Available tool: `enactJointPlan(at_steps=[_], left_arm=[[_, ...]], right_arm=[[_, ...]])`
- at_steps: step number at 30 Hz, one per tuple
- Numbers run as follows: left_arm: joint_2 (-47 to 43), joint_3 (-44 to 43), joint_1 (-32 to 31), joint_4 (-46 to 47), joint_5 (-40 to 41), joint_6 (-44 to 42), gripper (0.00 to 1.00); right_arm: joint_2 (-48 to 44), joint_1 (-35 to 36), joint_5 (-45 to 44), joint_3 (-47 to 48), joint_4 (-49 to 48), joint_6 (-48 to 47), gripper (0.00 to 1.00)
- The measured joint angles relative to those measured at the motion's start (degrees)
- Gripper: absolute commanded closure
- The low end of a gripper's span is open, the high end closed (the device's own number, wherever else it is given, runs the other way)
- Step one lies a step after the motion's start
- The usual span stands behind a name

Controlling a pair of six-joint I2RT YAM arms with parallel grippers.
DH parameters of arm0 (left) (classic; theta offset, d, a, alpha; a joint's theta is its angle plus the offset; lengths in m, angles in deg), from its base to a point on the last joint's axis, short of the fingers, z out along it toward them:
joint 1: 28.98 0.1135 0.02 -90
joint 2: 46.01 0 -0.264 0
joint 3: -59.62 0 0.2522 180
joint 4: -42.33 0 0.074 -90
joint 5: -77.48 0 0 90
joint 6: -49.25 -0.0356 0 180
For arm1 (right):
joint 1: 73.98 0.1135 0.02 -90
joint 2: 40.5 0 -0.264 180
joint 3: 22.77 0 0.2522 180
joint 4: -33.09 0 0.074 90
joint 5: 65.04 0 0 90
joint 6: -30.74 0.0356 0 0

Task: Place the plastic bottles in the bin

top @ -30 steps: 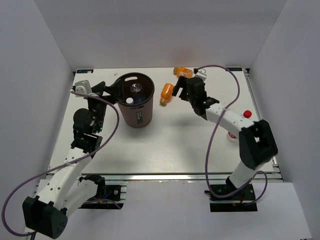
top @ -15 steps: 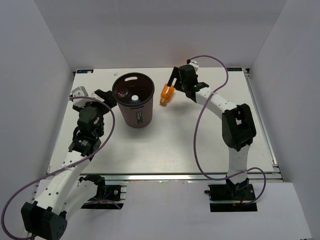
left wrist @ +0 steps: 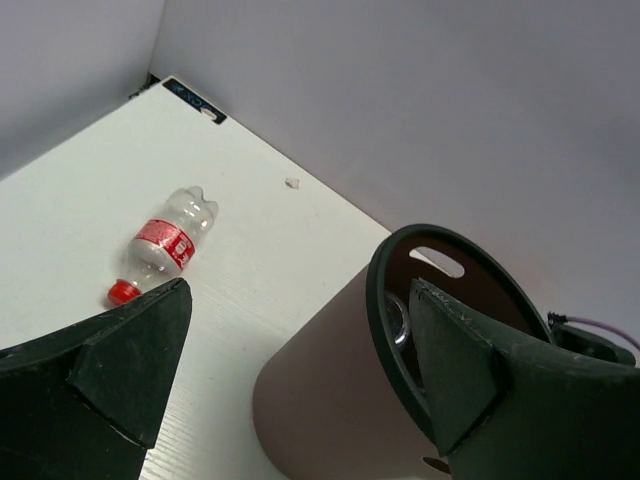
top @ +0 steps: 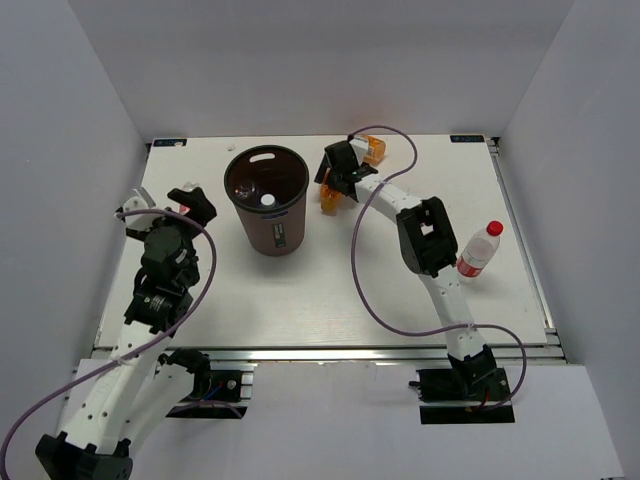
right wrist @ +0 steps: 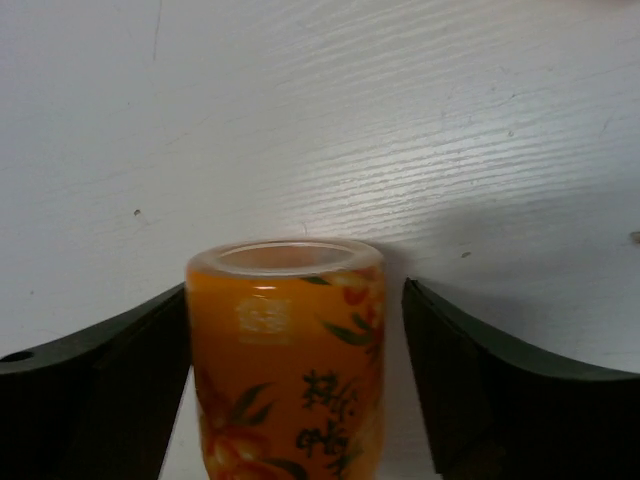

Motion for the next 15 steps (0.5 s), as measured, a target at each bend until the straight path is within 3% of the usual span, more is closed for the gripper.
enactJointPlan(at_steps=[2,5,8,12,15], left_arm=[[-0.8,0.0,0.0,-0.2,0.7,0.0,0.02],[-1.1,0.0,0.0,-0.5,1.5,0.2,0.02],[-1.1,0.4,0.0,-0.8,1.7,0.4,0.02],[-0.8,0.7,0.0,-1.7,1.7,1.1,0.02],[-0.4,0.7,0.0,-2.7,1.7,2.0,0.02]], right_arm=[[0.0,0.3,0.2,-0.1,0.3,0.5,0.3],[-1.4,0.3,0.6,-3.3,-1.4,0.6,0.55],[-6.1,0.2,0.6,-10.0,-2.8,-1.1,0.66],[-15.4,0.2,1.0,-18.7,-6.3,-5.9,0.72],[-25.3,0.3,1.8,-24.7,-12.1,-10.6,0.7]])
